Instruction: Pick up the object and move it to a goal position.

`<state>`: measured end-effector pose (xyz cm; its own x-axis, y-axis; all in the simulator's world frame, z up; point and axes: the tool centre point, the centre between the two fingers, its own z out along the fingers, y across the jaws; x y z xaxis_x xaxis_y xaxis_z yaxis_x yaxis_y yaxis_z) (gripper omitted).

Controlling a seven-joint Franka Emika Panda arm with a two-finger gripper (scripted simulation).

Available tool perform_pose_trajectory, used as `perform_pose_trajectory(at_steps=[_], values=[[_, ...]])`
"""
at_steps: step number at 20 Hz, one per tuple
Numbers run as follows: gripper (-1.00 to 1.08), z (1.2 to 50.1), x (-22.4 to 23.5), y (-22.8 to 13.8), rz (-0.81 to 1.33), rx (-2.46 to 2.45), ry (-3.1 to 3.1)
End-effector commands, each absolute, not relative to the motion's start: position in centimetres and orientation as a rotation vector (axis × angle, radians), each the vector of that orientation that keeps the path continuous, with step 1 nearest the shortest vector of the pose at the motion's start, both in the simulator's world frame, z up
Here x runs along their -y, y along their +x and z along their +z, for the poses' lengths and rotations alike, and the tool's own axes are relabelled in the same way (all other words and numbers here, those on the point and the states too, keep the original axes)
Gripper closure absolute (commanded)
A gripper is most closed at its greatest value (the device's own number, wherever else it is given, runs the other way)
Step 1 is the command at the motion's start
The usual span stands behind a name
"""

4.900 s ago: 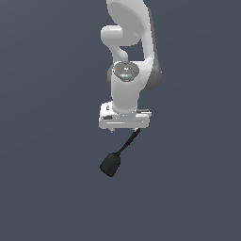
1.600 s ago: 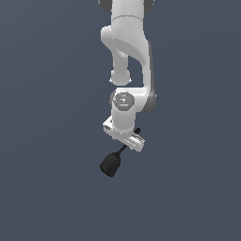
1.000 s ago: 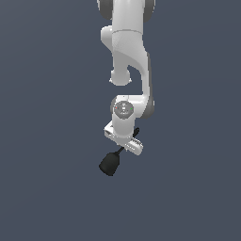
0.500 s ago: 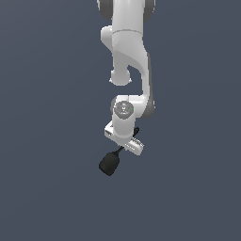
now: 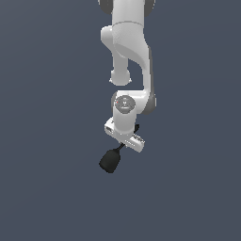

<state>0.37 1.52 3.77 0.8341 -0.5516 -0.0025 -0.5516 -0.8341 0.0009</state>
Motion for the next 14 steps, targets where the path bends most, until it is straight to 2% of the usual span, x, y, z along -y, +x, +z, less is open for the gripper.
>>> perform_pose_trajectory(at_steps=[1, 14], values=[[1.08, 5.1, -1.7, 0.1, 0.0, 0.905, 3.009], [1.08, 16.5, -3.3, -2.8, -0.001, 0.907, 3.009]])
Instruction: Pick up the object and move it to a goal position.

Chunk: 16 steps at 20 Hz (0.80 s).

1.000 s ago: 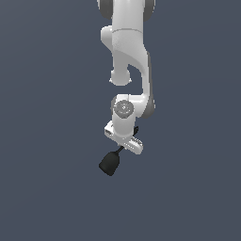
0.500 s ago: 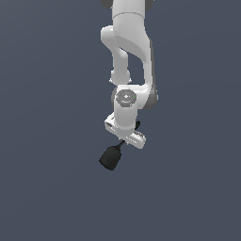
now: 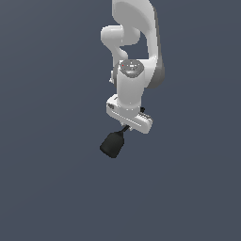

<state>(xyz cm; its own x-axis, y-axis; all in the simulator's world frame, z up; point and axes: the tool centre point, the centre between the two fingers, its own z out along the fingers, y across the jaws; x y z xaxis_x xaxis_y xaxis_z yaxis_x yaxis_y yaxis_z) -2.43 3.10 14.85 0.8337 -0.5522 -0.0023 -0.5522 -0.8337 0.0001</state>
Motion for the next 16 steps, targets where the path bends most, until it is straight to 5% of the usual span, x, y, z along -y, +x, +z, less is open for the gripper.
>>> perform_pose_trajectory(at_steps=[1, 16], values=[[1.08, 17.6, -3.5, -3.1, 0.0, -0.906, -3.007], [1.08, 32.2, -5.5, -6.4, -0.001, -0.908, -3.009]])
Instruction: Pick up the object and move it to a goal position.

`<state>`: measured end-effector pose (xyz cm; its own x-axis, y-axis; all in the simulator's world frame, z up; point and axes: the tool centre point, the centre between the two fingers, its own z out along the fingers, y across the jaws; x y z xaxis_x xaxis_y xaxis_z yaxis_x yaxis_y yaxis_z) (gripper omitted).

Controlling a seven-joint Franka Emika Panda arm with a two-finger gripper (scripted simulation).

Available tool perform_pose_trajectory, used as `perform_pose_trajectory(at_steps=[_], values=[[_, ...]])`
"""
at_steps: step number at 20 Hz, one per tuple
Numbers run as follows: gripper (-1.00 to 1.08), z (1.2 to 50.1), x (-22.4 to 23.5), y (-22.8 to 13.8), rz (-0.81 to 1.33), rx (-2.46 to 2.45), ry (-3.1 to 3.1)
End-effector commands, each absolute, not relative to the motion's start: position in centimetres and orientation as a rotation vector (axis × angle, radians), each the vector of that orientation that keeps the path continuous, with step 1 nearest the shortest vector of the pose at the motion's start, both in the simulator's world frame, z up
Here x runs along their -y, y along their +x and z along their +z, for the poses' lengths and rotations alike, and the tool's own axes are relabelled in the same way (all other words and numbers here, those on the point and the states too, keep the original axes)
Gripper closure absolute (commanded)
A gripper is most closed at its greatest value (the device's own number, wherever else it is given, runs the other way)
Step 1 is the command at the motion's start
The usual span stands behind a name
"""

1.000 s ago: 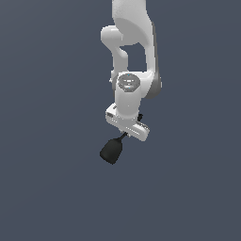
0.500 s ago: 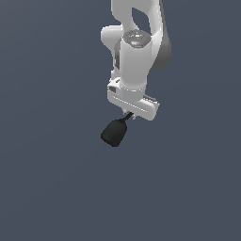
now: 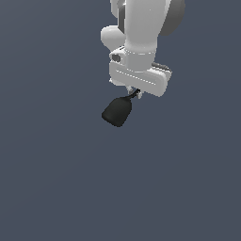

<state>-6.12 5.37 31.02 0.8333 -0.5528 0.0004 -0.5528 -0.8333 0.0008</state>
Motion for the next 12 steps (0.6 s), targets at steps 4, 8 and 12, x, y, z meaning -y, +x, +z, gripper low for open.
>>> perform_pose_trajectory(at_steps=[4, 8, 12], values=[[1.08, 34.4, -5.9, -6.8, 0.001, 0.907, 3.007], [1.08, 35.7, -6.1, -7.0, 0.001, 0.906, 3.007], [1.08, 36.1, -6.2, -7.0, 0.0, 0.906, 3.008]])
